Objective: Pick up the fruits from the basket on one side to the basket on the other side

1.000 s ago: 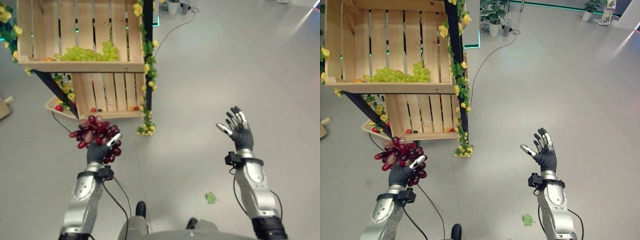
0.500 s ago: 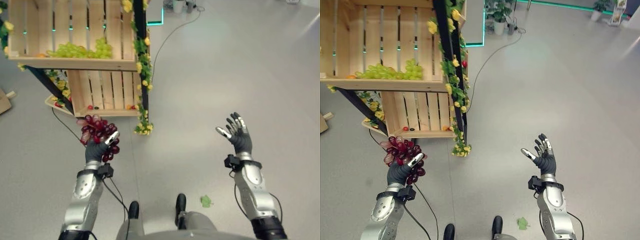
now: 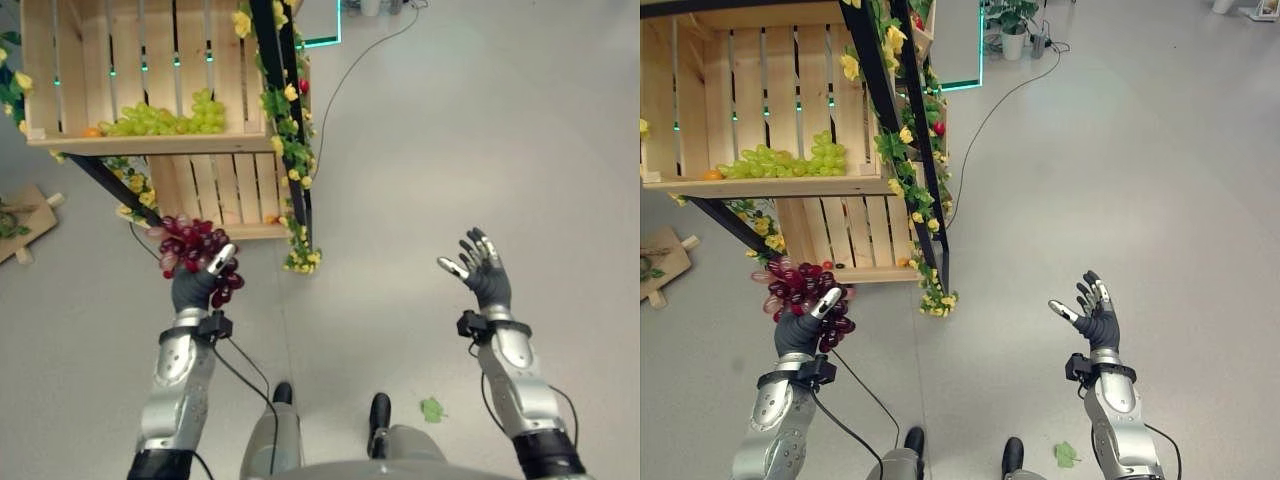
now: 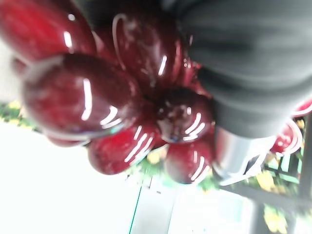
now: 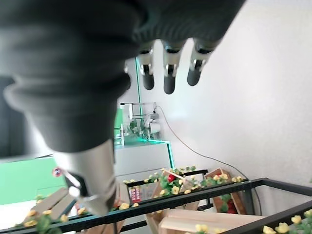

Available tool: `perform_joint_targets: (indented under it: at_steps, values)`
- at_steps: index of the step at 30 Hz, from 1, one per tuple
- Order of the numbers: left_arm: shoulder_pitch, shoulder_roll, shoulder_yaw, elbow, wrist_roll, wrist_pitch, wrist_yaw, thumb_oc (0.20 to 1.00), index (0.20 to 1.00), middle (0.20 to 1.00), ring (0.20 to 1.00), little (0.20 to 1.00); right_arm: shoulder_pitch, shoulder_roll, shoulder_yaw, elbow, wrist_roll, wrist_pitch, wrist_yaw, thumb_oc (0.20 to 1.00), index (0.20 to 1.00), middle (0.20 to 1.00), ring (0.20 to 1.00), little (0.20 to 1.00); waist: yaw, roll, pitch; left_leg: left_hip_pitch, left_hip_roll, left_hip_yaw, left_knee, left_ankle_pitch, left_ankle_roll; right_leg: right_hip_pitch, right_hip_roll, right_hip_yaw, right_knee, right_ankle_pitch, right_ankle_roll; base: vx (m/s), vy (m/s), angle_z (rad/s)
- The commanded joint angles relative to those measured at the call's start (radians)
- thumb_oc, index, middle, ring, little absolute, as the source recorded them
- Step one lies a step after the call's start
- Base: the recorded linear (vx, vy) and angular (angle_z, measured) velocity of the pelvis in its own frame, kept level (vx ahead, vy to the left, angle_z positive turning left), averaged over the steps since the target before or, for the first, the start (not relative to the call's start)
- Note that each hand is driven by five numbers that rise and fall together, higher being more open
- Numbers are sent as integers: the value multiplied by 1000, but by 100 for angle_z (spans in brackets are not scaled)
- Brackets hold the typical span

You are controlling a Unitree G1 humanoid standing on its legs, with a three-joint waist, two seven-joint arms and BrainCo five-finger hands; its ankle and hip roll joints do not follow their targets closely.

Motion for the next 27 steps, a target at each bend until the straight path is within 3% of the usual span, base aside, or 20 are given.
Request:
perform_joint_targets:
  at_steps: [1, 6, 16, 27]
  values:
    - [-14, 28, 88, -136, -38, -98, 19, 200, 200, 200, 200, 200, -2, -14, -29, -54, -22, -37, -14, 1000, 1000, 1000, 1000, 1000, 16, -17, -46, 36, 1, 15, -11, 23, -47, 90, 12, -29, 13, -184, 21, 168, 77, -21]
    - [29, 27, 134, -193, -49, -105, -6, 200, 200, 200, 200, 200, 0, -1, -38, -40, -11, -28, 13, 1000, 1000, 1000, 1000, 1000, 25, -31, -93, 84, -19, 32, -56, 27, -57, 120, 3, -31, -16, -171, 28, 117, 29, -10]
    - [15, 46, 158, -265, -110, -115, -3, 200, 200, 200, 200, 200, -33, 0, -7, -28, -1, -19, 31, 1000, 1000, 1000, 1000, 1000, 39, -44, -104, 86, -27, 27, -71, 22, -49, 119, -10, -50, -33, -163, 42, 16, 8, 1]
    - [-205, 219, 144, -210, -151, -137, 40, 200, 200, 200, 200, 200, -71, -7, 68, 54, -8, 13, 63, 1000, 1000, 1000, 1000, 1000, 18, -35, -122, 89, -34, 33, -68, 12, -41, 119, -27, -64, -23, -161, 60, 6, 1, 2]
